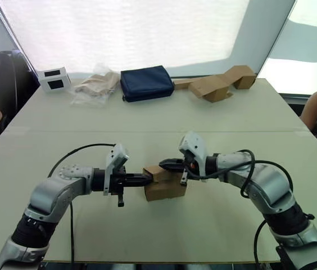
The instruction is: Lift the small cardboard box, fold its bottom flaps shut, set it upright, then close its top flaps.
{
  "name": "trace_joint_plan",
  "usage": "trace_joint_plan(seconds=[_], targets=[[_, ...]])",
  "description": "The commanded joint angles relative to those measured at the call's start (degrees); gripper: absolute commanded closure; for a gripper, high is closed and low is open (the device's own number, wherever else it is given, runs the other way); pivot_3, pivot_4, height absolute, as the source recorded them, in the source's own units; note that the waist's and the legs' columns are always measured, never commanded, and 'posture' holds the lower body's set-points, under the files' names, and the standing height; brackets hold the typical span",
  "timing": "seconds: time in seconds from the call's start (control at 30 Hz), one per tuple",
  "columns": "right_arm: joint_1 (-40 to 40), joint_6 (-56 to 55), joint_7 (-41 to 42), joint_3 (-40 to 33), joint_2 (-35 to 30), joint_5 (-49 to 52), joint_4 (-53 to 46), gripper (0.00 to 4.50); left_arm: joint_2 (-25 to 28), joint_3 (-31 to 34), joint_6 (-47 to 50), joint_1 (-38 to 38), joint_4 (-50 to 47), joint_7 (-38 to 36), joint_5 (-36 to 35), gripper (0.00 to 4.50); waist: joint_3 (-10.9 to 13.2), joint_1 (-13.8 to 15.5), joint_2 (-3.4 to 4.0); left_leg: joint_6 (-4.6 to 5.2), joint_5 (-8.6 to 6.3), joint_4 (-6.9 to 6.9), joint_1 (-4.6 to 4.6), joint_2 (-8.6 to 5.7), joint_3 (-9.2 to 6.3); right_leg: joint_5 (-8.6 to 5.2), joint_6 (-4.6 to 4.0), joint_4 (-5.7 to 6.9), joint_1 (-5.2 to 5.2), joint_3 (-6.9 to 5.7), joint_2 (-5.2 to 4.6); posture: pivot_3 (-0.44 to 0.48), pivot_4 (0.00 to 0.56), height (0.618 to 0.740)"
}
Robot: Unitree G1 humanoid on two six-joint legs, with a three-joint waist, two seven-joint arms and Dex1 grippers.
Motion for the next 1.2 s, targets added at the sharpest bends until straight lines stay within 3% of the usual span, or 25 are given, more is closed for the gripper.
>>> trace_joint_plan(seconds=[0.03,0.27,0.47,0.77,0.97,1.2], targets=[[0.6,-0.4,-0.3,0.2,0.1,-0.5,-2.3,4.5,0.7,3.0,0.5,0.0,-0.8,0.0,-2.4,4.49,0.0,-0.1,0.0,0.0,0.0,0.0,0.0,0.0,0.0,0.0,0.0,0.0,0.0,0.0,0.01,0.0,0.15,0.74],[1.3,-0.5,-1.4,-0.2,0.7,-0.7,-2.3,4.5,1.3,4.3,0.6,-1.1,0.8,-0.2,-3.0,4.49,0.0,0.0,0.0,0.0,0.0,0.0,0.0,0.0,0.0,0.0,0.0,0.0,0.0,0.0,0.01,0.0,0.15,0.74],[1.6,-0.5,-1.5,-0.3,0.9,-0.5,-3.0,4.5,-4.3,1.5,-3.4,-4.7,5.2,3.1,0.8,4.49,0.0,0.2,-0.02,0.0,0.0,0.0,-0.01,-0.04,-0.02,0.0,0.0,-0.01,0.02,-0.04,-0.02,0.0,0.15,0.74],[2.5,-0.3,-2.2,-1.2,0.6,-0.2,-4.8,4.5,-5.7,-0.9,-6.5,-5.4,8.0,2.5,3.8,4.49,0.0,0.0,-0.02,0.0,0.0,0.0,-0.01,-0.02,-0.02,0.0,0.0,-0.03,0.0,-0.01,0.04,0.0,0.15,0.74],[4.6,-0.7,1.5,-4.4,-2.1,3.9,-9.6,4.5,-5.8,-0.4,-6.8,-5.1,8.2,2.5,3.9,4.49,0.0,0.1,-0.02,0.0,0.0,0.0,-0.02,-0.03,-0.02,0.0,0.0,-0.03,0.0,-0.01,0.01,0.0,0.15,0.74],[6.3,-3.2,4.2,-1.1,-6.4,1.1,-11.2,4.5,-6.6,0.2,-6.2,-5.0,8.0,3.2,3.2,4.49,0.0,0.1,-0.02,0.0,0.0,0.0,-0.01,-0.03,-0.02,0.0,0.0,-0.04,0.02,-0.02,0.01,0.0,0.15,0.74]])
